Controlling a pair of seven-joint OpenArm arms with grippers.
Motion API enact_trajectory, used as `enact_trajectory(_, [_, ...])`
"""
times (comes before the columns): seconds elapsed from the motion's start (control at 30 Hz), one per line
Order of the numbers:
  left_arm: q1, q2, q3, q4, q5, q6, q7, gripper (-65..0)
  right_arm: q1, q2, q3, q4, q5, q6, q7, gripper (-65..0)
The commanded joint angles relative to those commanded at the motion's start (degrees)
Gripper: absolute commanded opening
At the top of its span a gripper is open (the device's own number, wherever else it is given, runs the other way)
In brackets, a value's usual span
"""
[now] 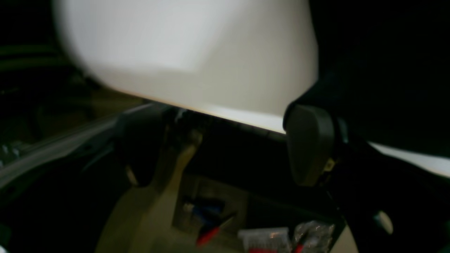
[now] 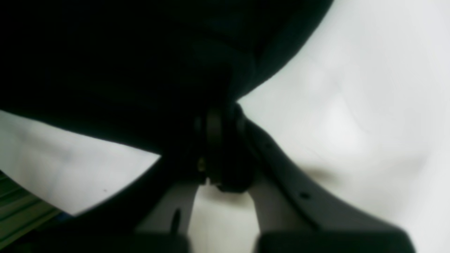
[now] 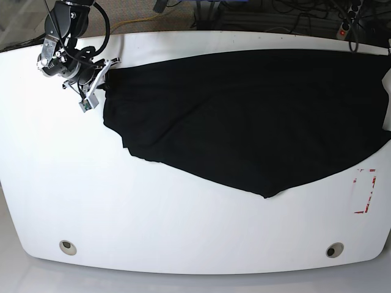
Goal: Fold the T-shirt properly
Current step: 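Hold the shirt edge with both grippers and pull it taut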
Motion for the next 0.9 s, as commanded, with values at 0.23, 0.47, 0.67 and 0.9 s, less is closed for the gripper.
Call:
enact_trajectory(0.23, [3.52, -1.58, 4.48, 11.87, -16.18, 0.00, 0.00, -13.9, 0.09, -0.09, 0.00, 0.35, 0.00, 0.00, 0.00, -65.0])
enact_trajectory(0.47, [-4.40, 0.53, 10.55, 12.66, -15.65, 0.00, 0.00, -13.9, 0.09, -0.09, 0.00, 0.35, 0.00, 0.00, 0.00, -65.0])
enact_trajectory(0.67, [-11.52, 4.04, 15.74, 10.99, -7.91, 0.00, 0.00, -13.9, 0.09, 0.00, 0.00, 0.35, 0.00, 0.00, 0.00, -65.0])
enact_trajectory(0.9, [-17.32, 4.84, 18.81, -1.23, 4.84, 0.00, -0.18, -14.0, 0.26, -0.09, 0.00, 0.18, 0.00, 0.00, 0.00, -65.0])
